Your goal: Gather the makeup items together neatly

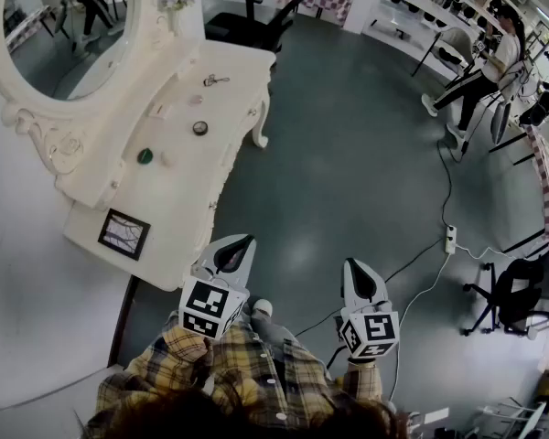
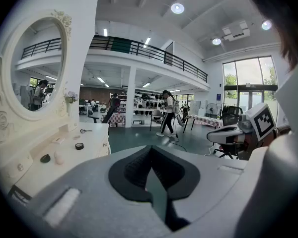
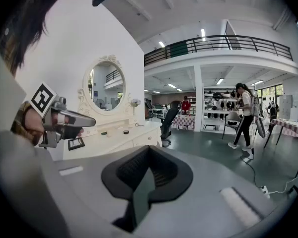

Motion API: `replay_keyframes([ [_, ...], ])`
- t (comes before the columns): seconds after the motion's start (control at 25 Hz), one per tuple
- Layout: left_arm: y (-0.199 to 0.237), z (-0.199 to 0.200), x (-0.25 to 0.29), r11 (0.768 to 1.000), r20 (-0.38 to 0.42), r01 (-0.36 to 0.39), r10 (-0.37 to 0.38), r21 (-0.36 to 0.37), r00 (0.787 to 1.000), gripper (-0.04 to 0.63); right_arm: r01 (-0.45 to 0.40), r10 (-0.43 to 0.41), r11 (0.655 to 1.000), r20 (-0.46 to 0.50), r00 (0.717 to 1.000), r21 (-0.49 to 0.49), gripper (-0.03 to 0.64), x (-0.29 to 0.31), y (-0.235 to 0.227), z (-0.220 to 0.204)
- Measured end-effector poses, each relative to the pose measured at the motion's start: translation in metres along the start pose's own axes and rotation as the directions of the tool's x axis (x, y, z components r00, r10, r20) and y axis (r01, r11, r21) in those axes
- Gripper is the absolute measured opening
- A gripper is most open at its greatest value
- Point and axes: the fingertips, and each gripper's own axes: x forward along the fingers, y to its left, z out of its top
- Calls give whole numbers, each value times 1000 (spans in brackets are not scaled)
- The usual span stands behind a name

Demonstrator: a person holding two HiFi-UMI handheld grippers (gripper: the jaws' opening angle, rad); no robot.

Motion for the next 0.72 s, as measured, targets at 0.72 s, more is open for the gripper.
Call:
replay_keyframes([
  [0.72,-15,-1,25,1000,1,-10,10,-27,1000,211,-22,21,990,13,1000,142,162,-13,-35,-16],
])
